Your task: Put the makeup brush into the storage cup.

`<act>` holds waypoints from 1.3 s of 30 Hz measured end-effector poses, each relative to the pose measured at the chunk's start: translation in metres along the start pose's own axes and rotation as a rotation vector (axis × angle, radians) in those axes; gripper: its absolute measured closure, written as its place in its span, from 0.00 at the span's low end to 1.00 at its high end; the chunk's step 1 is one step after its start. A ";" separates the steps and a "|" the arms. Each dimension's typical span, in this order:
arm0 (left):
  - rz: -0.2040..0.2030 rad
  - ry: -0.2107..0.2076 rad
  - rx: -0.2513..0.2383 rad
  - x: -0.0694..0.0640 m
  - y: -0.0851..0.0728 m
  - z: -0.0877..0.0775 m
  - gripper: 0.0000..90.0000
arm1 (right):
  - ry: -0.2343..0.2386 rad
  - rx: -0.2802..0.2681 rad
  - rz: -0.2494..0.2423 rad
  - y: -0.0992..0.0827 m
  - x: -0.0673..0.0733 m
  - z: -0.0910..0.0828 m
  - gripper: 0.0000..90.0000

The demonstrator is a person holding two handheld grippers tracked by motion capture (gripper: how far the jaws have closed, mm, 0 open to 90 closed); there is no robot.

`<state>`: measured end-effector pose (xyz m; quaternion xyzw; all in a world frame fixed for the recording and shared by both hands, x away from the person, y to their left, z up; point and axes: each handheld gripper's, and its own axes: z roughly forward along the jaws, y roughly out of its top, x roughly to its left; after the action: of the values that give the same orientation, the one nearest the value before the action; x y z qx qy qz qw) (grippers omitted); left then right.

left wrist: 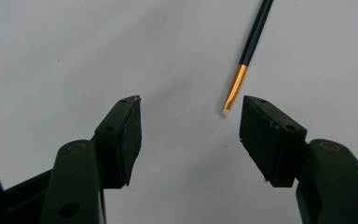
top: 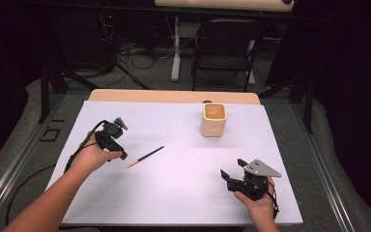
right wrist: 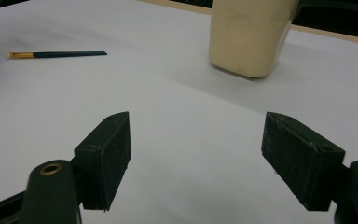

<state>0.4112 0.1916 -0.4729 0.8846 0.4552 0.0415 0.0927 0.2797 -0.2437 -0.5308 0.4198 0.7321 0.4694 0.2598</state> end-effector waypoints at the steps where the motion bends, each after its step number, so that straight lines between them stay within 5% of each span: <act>1: 0.004 -0.002 0.002 -0.001 0.002 0.000 0.45 | 0.000 0.001 0.000 0.000 0.000 0.000 0.27; 14: 0.032 -0.022 0.045 -0.010 0.022 0.013 0.49 | 0.001 0.002 -0.004 0.000 -0.001 0.000 0.27; 39: 0.105 -0.042 0.101 -0.023 0.031 0.024 0.58 | 0.005 0.008 -0.001 0.000 -0.001 0.001 0.27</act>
<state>0.4262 0.1521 -0.4898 0.9116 0.4074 0.0046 0.0553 0.2807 -0.2441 -0.5313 0.4193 0.7348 0.4674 0.2564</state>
